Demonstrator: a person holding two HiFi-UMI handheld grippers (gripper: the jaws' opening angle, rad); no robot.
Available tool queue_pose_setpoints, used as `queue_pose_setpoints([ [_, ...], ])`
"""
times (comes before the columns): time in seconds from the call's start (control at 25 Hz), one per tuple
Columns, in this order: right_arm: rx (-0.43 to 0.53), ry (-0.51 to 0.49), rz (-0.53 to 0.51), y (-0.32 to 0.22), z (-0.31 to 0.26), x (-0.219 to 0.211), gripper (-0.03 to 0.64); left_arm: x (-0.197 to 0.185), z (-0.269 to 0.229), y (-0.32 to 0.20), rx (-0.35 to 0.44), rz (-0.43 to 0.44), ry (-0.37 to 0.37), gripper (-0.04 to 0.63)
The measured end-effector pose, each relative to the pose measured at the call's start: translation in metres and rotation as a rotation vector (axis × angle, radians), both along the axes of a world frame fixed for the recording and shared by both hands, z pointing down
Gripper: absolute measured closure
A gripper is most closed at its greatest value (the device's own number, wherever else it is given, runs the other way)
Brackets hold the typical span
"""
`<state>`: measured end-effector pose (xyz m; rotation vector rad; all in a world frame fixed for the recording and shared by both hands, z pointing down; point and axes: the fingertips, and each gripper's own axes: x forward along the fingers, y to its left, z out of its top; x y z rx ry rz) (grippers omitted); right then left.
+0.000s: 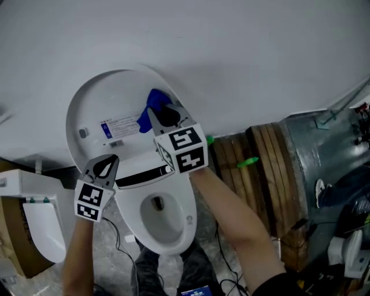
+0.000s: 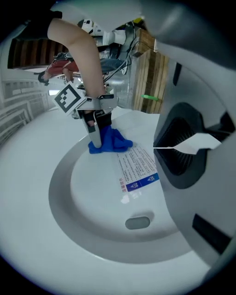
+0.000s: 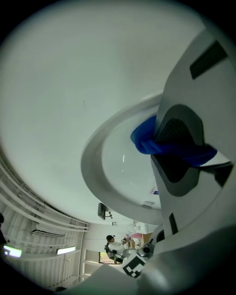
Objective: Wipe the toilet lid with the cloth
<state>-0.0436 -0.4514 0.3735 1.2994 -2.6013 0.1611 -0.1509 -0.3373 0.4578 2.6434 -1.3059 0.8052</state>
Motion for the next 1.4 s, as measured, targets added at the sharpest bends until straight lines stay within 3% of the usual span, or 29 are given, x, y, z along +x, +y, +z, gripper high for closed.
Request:
queue_pose_setpoints([
  [0.16,0.06,-0.05,0.01,-0.014,-0.041,-0.021,0.56,-0.014,-0.007,0.006,0.012,-0.01,0.005,0.577],
  [0.36,0.093,-0.06,-0.061,-0.012,-0.057,-0.069,0.56,-0.032,-0.006,0.016,-0.016,-0.034,0.025,0.577],
  [0.6,0.061,-0.025,-0.175,0.009,-0.024,-0.116,0.56,-0.046,0.003,0.025,-0.034,-0.057,0.029,0.577],
  [0.76,-0.011,-0.005,-0.23,0.025,0.013,-0.132,0.56,-0.053,0.015,0.03,-0.051,-0.072,0.03,0.577],
  [1.12,-0.234,0.05,-0.252,0.066,0.12,-0.116,0.56,-0.054,0.053,0.038,-0.125,-0.148,0.02,0.577],
  [1.24,-0.275,0.047,-0.251,0.079,0.137,-0.104,0.56,-0.047,0.061,0.041,-0.145,-0.153,0.032,0.577],
  [1.4,-0.299,0.026,-0.239,0.089,0.15,-0.086,0.56,-0.046,0.078,0.043,-0.193,-0.214,-0.009,0.577],
])
